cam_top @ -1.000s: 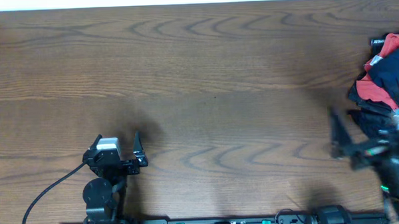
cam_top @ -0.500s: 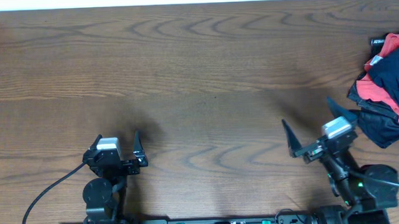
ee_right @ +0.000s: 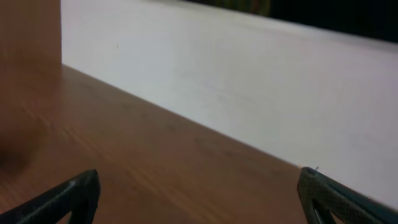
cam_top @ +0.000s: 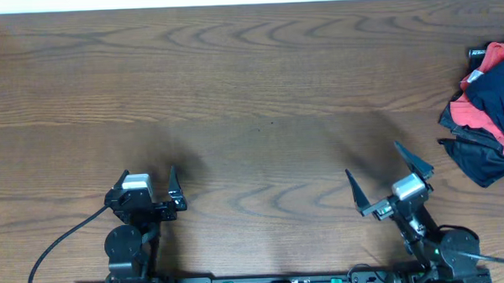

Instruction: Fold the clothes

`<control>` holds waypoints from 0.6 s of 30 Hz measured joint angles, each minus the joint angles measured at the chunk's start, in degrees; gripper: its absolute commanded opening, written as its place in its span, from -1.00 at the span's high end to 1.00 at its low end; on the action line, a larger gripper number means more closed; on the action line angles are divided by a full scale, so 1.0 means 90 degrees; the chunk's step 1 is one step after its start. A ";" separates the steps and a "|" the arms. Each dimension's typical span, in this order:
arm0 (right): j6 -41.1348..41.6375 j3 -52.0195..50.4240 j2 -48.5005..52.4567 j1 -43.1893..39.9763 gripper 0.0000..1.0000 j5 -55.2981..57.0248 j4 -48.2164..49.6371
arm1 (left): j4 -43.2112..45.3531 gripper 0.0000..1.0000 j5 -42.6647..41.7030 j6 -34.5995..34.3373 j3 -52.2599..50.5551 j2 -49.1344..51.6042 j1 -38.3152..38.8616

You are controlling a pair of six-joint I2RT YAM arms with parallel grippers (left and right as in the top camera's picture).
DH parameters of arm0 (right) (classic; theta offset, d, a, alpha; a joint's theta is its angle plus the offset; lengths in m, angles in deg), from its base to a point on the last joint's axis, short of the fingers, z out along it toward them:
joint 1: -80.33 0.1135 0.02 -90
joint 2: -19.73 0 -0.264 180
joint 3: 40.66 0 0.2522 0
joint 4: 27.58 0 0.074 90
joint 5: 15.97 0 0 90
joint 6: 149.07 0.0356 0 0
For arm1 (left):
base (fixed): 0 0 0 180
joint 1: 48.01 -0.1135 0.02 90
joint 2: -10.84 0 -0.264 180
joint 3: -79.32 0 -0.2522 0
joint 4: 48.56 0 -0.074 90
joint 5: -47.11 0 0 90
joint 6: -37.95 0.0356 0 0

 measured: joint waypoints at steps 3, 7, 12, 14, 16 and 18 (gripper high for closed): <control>0.0000 -0.0002 -0.0041 0.0000 -0.98 -0.0017 -0.0010 | 0.0000 -0.96 0.0000 0.0000 0.0000 0.0000 0.0000; 0.0000 -0.0053 -0.0044 0.0000 -0.99 -0.0053 -0.0002 | 0.0000 -0.96 0.0000 0.0000 0.0000 0.0000 0.0000; 0.0000 -0.0597 -0.0046 0.0000 -0.98 -0.0160 0.0024 | 0.0000 -0.96 0.0000 0.0000 0.0000 0.0002 0.0000; 0.0002 -0.0792 -0.0046 0.0000 -0.99 -0.0223 -0.0068 | 0.0000 -0.96 0.0000 0.0000 0.0000 0.0000 0.0000; 0.0000 -0.0828 -0.0036 0.0000 -0.99 -0.0255 -0.0129 | 0.0000 -0.96 0.0000 0.0000 0.0000 0.0000 0.0000; 0.0000 -0.0828 -0.0046 0.0000 -0.99 -0.0250 -0.0129 | 0.0000 -0.96 0.0000 0.0000 0.0000 0.0000 0.0000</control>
